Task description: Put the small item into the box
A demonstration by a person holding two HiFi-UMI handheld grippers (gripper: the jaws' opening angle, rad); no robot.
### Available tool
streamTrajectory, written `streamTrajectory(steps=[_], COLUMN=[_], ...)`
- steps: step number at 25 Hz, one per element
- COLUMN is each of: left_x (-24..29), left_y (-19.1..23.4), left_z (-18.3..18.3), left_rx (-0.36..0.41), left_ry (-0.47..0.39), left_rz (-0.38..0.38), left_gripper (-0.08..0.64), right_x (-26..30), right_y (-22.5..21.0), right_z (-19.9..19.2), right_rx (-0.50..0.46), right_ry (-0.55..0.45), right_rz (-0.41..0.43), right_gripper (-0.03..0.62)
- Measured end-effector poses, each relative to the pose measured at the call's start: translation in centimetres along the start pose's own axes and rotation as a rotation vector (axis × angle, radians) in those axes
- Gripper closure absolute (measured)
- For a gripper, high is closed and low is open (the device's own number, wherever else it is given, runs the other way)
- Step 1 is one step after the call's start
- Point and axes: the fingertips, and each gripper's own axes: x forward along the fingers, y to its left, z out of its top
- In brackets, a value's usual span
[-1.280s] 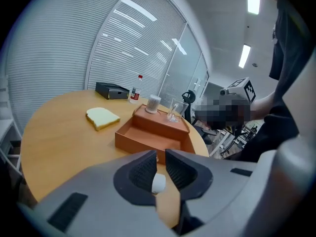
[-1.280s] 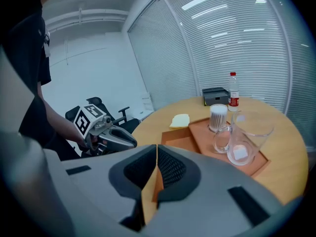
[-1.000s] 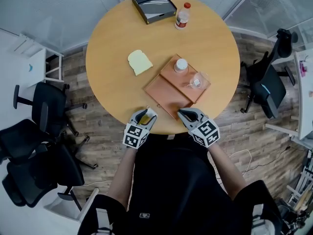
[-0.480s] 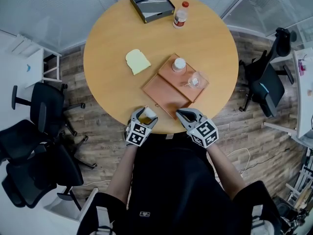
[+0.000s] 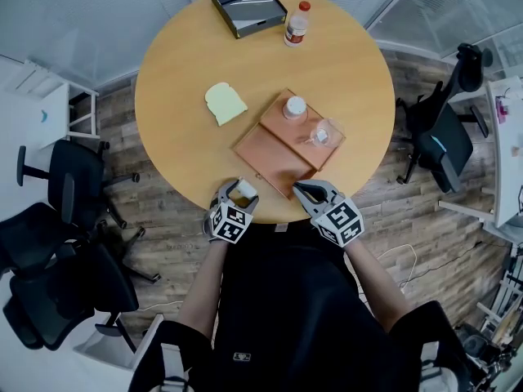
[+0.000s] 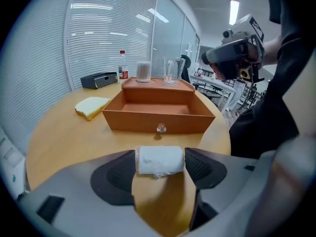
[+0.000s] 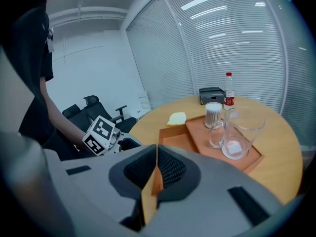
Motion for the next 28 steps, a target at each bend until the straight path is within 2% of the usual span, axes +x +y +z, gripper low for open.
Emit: streamTrajectory(steps=[3, 10, 15, 23, 28], left_x=[0.2, 0.2, 0.0, -1.1, -2.7], left_y=[0.2, 0.0, 0.2, 0.5, 1.5], left_z=[-0.2, -0.6, -0.3, 1.4, 3.8], left_rx=[-0.029, 0.001, -0.018, -0.053, -0.092], left_ry=[-0.002, 0.019, 0.017, -0.046, -0.120], left_rz=[-0.003, 0.007, 0.016, 0.033, 0.057], left_gripper=[0.244, 0.281, 0.282, 0.284, 0.285], right_x=[0.0, 0.0, -0.2, -0.5, -0.8], right_y=[-0.1, -0.1, -0.2, -0.6, -0.7], right_z=[-0.1, -0.2, -0.2, -0.6, -0.7], right_rx=[0.001, 0.005, 0.005, 0.014, 0.012], right_ry=[0.001, 0.000, -0.003, -0.005, -0.005], right_rz=[0.000, 0.000, 0.002, -0.007, -0.004], right_gripper=[0.586, 0.586, 0.586, 0.586, 0.586])
